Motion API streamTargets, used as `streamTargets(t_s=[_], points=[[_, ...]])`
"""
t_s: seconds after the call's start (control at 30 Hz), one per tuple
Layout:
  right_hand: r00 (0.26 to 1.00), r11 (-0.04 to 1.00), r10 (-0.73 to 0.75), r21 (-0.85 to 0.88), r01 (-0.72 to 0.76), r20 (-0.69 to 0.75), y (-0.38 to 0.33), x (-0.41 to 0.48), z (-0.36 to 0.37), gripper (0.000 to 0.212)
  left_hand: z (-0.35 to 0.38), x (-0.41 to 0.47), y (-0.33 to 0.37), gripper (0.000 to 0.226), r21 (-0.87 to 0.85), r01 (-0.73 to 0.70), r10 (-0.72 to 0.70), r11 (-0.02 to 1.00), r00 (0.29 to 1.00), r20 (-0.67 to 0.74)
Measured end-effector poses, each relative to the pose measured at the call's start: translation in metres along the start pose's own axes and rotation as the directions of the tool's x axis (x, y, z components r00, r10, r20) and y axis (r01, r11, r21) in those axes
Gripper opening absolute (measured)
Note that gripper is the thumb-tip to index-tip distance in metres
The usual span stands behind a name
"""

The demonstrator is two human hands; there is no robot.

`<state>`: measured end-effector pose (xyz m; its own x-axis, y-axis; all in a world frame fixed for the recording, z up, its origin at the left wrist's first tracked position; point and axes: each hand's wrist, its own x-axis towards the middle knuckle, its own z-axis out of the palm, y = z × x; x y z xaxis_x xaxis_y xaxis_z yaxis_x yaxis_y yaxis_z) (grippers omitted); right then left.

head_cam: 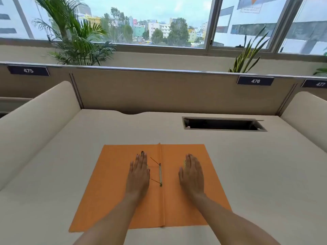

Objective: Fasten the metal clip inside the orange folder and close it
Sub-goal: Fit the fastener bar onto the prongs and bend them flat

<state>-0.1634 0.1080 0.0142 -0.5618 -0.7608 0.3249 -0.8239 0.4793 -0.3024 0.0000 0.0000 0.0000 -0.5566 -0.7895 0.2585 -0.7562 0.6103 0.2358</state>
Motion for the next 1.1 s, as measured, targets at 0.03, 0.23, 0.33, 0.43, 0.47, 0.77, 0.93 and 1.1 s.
streamTargets(t_s=[0.03,0.23,0.33,0.43,0.47,0.77,0.93,1.1], points=[[0.999,0.999,0.038,0.004,-0.038,0.011,0.0,-0.002,0.002,0.052,0.002,0.0,0.001,0.057,-0.014,0.019,-0.018,1.0,0.999,0.034],[0.974,0.975,0.22,-0.045,-0.218,0.049,-0.006,-0.015,-0.003,0.033,0.01,-0.001,0.012,0.055,-0.188,0.096,-0.058,0.977,0.978,0.201],[0.927,0.934,0.358,-0.049,-0.354,0.111,-0.01,-0.01,-0.008,0.033,0.011,0.002,0.016,0.055,-0.245,0.124,-0.063,0.961,0.968,0.244],[0.869,0.884,0.467,-0.069,-0.462,0.167,-0.013,-0.004,-0.013,0.028,0.012,0.005,0.021,0.054,-0.319,0.148,-0.067,0.936,0.965,0.252],[0.854,0.874,0.483,-0.055,-0.482,0.193,-0.012,-0.002,-0.014,0.025,0.012,0.006,0.022,0.054,-0.331,0.141,-0.056,0.933,0.966,0.252],[0.704,0.738,0.6,0.076,-0.67,0.381,-0.007,0.019,-0.025,0.022,0.016,0.01,0.027,0.063,-0.273,0.073,0.004,0.959,0.962,0.273],[0.719,0.652,0.56,0.316,-0.689,0.411,-0.011,0.016,-0.017,0.013,0.021,0.009,0.026,0.062,-0.175,0.045,0.002,0.984,0.965,0.262],[0.762,0.395,0.436,0.659,-0.64,0.478,-0.027,0.006,-0.018,0.011,0.025,0.009,0.026,0.062,-0.108,0.028,-0.001,0.994,0.971,0.24]])
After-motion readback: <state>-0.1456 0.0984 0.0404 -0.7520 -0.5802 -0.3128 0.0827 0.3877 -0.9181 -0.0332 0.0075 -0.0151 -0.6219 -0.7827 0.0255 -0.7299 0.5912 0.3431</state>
